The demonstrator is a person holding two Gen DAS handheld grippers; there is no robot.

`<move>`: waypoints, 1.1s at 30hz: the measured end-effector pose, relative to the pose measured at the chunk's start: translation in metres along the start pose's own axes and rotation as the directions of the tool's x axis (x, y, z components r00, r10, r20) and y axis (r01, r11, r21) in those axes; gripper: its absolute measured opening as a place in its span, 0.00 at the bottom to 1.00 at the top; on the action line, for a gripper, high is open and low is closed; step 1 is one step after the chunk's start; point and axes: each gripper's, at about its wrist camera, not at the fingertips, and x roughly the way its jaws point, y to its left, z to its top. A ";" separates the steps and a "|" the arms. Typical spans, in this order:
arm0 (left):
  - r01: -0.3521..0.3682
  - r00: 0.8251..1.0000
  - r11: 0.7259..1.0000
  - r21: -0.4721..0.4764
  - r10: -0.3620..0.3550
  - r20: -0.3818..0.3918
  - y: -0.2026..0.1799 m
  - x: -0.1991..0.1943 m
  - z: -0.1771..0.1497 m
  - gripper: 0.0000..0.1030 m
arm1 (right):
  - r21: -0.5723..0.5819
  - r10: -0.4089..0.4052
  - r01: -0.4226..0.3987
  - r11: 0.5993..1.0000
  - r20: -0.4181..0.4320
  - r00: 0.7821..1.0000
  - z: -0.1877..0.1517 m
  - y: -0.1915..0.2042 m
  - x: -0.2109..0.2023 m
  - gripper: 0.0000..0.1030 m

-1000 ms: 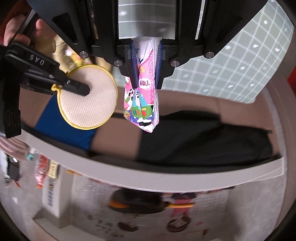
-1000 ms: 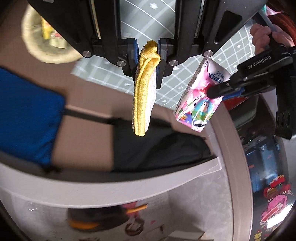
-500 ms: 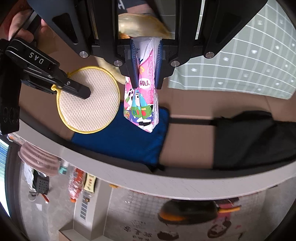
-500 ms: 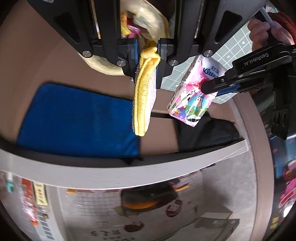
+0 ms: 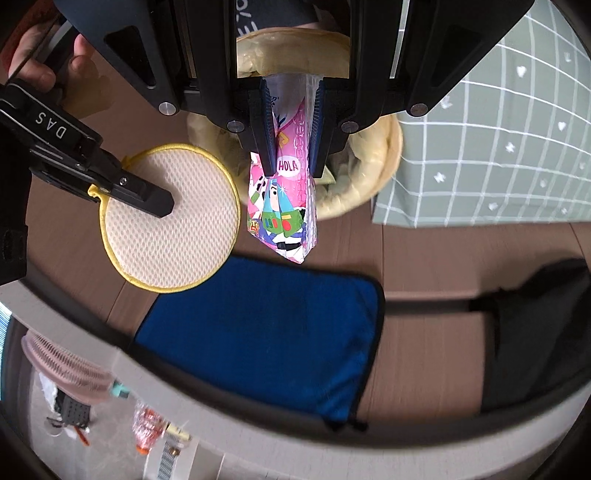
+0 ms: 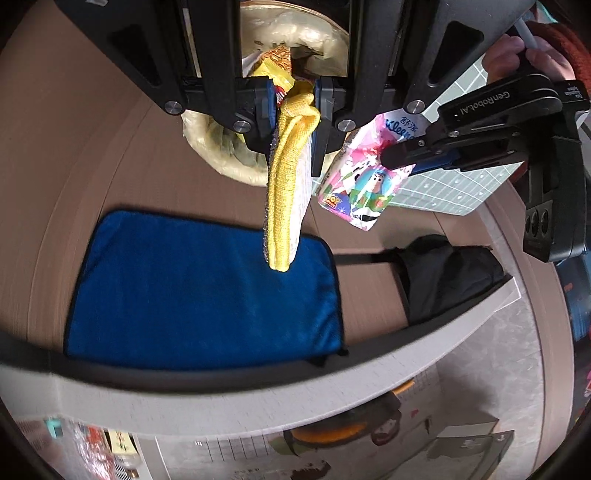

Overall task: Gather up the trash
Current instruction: 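Carry the tissue pack and sponge over the yellow bin with both grippers, then open both grippers to drop the tissue pack and sponge into the bin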

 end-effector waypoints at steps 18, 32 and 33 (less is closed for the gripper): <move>0.070 0.985 0.987 -0.145 -0.091 -0.149 0.045 0.065 -0.009 0.45 | 0.110 0.048 -0.031 0.993 -0.152 0.987 -0.023 -0.038 0.083 0.14; -0.095 0.995 0.989 -0.111 0.090 -0.045 0.053 -0.015 -0.009 0.46 | 0.130 0.054 -0.025 0.991 -0.230 0.972 -0.039 -0.015 0.116 0.32; -0.097 0.995 0.989 -0.110 0.093 -0.042 0.052 -0.018 -0.011 0.46 | 0.129 0.045 -0.016 0.992 -0.229 0.972 -0.039 -0.015 0.113 0.32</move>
